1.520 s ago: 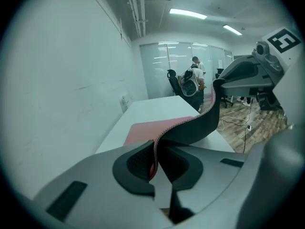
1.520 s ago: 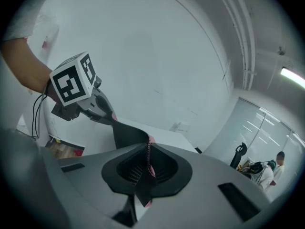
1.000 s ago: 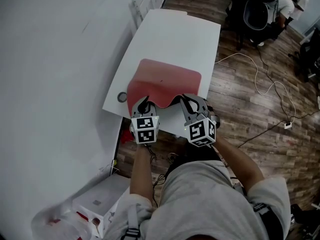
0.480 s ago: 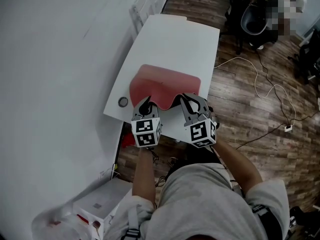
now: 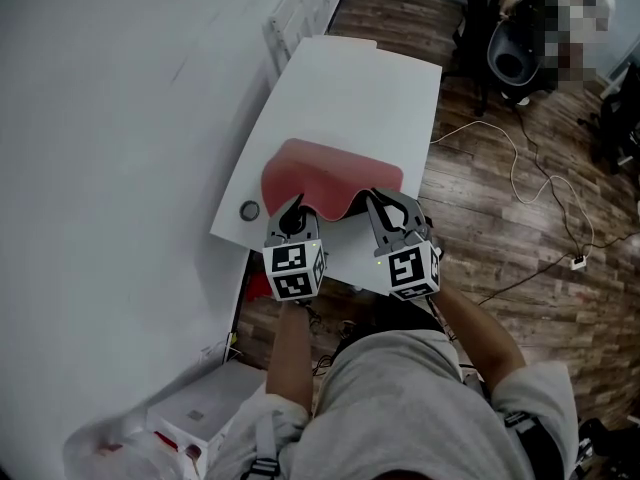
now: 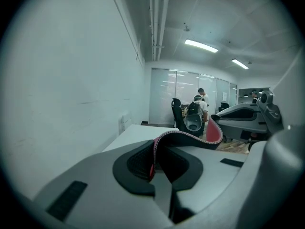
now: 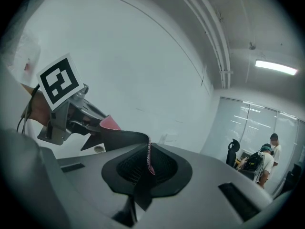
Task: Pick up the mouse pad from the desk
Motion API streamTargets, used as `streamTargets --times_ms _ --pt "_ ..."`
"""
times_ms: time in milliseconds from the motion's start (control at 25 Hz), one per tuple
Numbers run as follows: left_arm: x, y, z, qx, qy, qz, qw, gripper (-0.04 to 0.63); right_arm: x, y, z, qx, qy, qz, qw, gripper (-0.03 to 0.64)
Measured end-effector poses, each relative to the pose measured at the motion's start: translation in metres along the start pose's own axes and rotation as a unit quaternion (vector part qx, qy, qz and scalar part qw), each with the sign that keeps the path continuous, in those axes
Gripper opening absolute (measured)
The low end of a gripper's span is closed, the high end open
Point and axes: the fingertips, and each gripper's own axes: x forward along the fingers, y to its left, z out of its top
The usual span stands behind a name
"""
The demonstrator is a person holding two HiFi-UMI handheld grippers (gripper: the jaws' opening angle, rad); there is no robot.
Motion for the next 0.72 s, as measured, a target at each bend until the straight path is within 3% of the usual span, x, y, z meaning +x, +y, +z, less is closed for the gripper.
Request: streamTargets --times_ms 720 --pt "-0.042 -0.028 0.06 -0.014 -0.077 -0.012 0.9968 0.028 -0.037 -0.023 0.045 0.033 -0.056 -0.015 0.998 0.051"
